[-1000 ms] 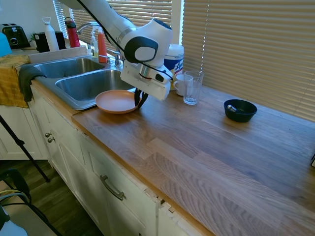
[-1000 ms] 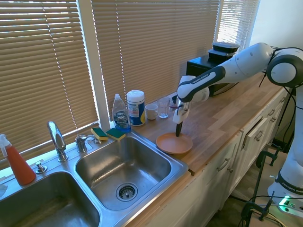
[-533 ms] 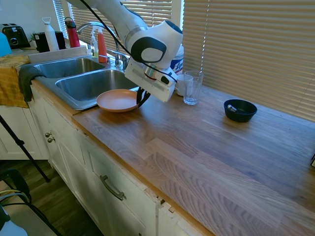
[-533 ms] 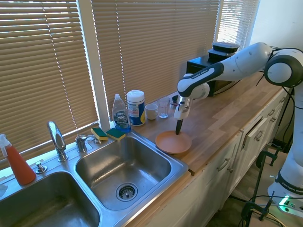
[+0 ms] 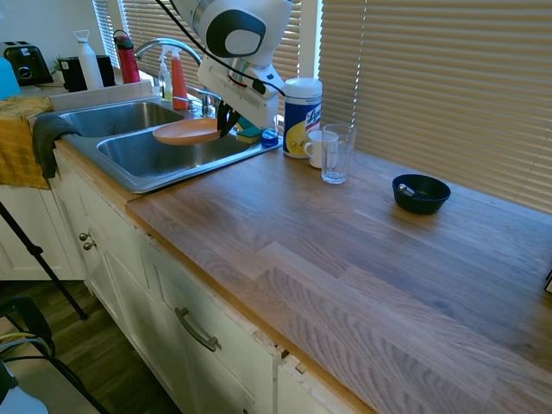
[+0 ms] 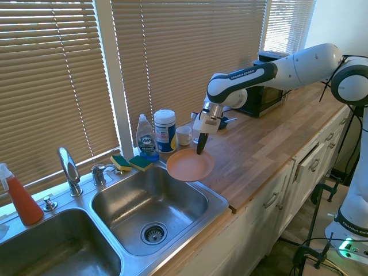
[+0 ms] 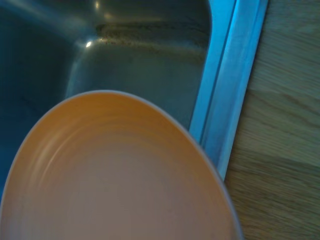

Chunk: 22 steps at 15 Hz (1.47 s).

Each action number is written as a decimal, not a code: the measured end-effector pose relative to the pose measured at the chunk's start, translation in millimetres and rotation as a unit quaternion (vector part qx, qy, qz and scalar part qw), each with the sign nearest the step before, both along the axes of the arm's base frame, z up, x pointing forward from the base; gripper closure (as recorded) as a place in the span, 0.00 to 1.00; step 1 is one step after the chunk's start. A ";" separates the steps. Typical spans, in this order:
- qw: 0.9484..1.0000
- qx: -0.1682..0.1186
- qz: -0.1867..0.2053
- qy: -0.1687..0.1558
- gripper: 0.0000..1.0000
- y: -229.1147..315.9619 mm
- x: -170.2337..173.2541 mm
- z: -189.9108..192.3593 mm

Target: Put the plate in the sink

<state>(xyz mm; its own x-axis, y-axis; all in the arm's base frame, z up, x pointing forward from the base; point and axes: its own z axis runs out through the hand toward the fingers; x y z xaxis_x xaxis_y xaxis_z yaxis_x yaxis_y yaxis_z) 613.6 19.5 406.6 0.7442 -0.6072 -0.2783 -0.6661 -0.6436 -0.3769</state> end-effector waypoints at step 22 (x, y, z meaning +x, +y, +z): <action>0.970 -0.179 0.150 0.069 0.00 259.6 112.5 -159.0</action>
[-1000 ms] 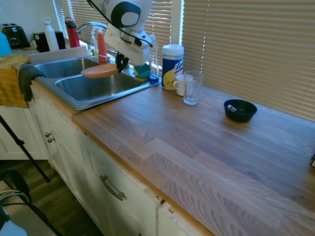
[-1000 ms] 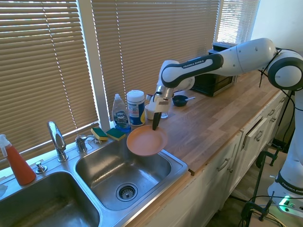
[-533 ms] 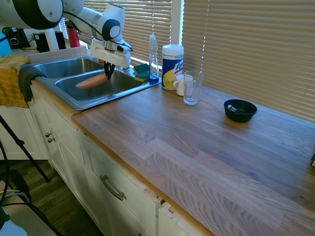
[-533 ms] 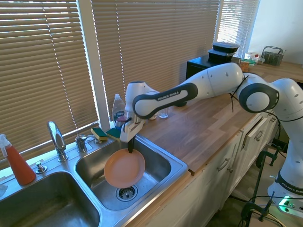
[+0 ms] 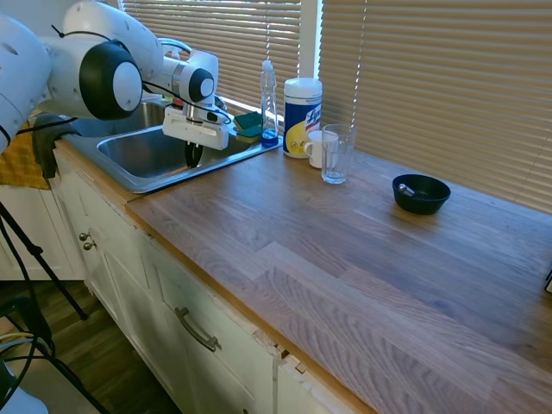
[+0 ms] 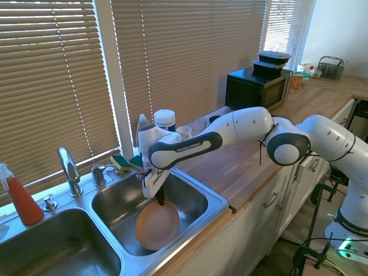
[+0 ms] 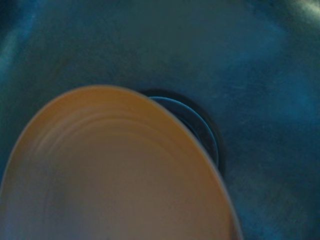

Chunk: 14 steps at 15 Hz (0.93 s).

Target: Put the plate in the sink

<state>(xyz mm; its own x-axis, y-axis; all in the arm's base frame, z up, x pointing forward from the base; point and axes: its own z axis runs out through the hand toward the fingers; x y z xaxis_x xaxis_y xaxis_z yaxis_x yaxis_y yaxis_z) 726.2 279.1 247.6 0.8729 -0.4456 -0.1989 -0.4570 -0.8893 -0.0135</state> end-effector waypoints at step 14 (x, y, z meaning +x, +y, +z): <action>0.999 0.010 -0.015 -0.028 0.00 1.9 15.2 28.7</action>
